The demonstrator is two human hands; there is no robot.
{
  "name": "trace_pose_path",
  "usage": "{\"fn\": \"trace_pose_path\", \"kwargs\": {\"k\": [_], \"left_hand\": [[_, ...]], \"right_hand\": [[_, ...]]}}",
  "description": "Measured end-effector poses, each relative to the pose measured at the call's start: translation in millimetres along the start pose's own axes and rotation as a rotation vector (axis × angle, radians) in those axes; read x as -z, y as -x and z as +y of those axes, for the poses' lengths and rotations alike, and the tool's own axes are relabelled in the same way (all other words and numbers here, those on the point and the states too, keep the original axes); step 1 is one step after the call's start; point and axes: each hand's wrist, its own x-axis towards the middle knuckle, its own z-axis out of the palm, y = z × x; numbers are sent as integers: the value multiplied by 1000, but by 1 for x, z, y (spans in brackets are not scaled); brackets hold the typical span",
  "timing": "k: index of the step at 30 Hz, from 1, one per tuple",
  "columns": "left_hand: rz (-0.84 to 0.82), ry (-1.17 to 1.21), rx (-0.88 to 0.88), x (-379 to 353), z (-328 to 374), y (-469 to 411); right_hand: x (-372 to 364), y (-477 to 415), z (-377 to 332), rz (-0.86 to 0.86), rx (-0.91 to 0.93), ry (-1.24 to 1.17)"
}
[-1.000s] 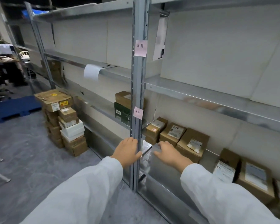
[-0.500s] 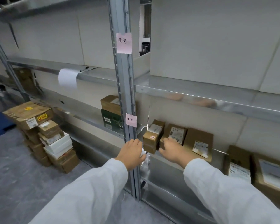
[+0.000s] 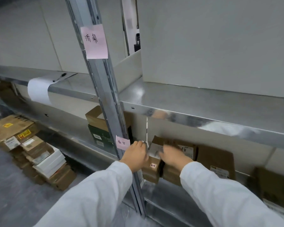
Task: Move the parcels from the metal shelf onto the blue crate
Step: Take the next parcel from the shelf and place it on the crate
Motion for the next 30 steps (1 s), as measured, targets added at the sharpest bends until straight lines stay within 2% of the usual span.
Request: {"fn": "trace_pose_path", "kwargs": {"k": [3, 6, 11, 14, 18, 21, 24, 27, 30], "left_hand": [[-59, 68, 48, -19, -4, -21], [-119, 237, 90, -35, -6, -30], [-160, 404, 76, -56, -19, -38], [-210, 525, 94, -67, -27, -41], [-200, 755, 253, -76, -28, -43], [-199, 905, 366, -78, -27, -45], [-175, 932, 409, -76, -31, -42], [-134, 943, 398, -70, -36, -32], [-115, 953, 348, -62, -42, -22]], "right_hand": [[-13, -27, 3, -53, -72, -106], [-29, -46, 1, -134, -144, -207], [-48, -66, -6, -16, -368, -468], [-56, -71, -10, -28, -365, -427], [-58, -69, -25, -45, -452, -397], [-57, -71, -29, -75, -417, -374], [-52, -66, -36, -90, -327, -449], [-48, -51, -48, -94, -270, -438], [-47, -38, -62, 1, -284, -509]]}}
